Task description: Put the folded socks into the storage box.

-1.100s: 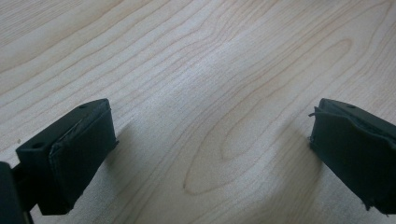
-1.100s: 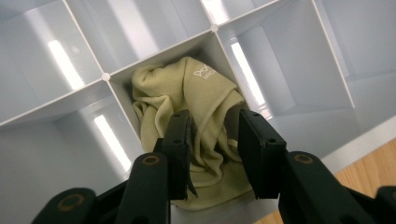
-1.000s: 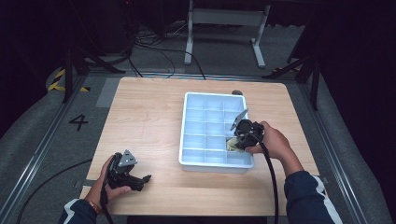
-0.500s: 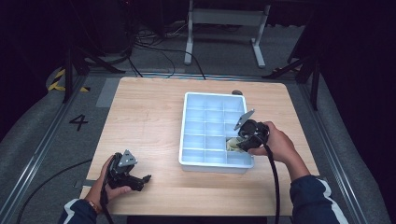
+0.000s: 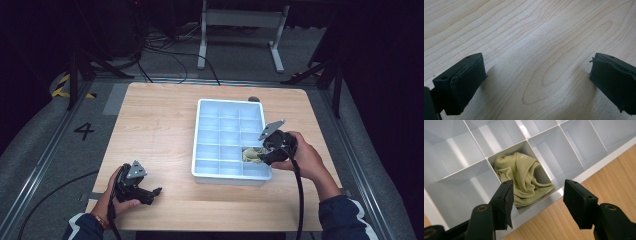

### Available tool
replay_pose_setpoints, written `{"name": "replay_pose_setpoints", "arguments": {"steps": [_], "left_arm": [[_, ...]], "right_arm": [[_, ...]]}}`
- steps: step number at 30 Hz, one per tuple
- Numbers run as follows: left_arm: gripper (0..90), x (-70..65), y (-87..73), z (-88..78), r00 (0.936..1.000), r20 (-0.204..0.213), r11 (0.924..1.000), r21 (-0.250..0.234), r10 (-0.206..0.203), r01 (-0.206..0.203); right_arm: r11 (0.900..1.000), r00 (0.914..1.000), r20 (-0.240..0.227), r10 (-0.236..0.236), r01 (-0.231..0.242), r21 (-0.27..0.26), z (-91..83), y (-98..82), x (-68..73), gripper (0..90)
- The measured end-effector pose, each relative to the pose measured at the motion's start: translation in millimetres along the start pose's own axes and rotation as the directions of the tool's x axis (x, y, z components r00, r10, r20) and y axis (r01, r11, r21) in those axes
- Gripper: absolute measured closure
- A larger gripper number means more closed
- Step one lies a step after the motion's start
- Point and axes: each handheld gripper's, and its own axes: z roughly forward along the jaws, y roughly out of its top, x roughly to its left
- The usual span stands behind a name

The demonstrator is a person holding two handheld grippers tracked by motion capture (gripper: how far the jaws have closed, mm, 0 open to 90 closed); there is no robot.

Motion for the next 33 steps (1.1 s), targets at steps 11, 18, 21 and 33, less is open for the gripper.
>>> {"name": "replay_pose_setpoints", "arguments": {"steps": [11, 18, 21, 33], "left_arm": [[0.4, 0.0, 0.0, 0.0, 1.0, 0.0, 1.0, 0.0, 0.0, 0.0], [0.4, 0.0, 0.0, 0.0, 1.0, 0.001, 1.0, 0.0, 0.0, 0.0], [0.3, 0.0, 0.0, 0.0, 1.0, 0.001, 1.0, 0.0, 0.0, 0.0], [0.3, 0.0, 0.0, 0.0, 1.0, 0.001, 1.0, 0.0, 0.0, 0.0]], "right_arm": [[0.998, 0.9996, 0.019, 0.021, -0.02, -0.065, -10.8, -18.1, 0.7, 39.3], [0.995, 0.9988, 0.037, 0.032, -0.029, -0.094, -19.9, -32.1, 0.7, 38.2], [0.994, 0.9986, 0.04, 0.034, -0.03, -0.101, -23.8, -38.7, 2.1, 37.8], [0.992, 0.9969, 0.048, 0.062, -0.056, -0.109, -31.1, -65.9, 2.2, 37.3]]}}
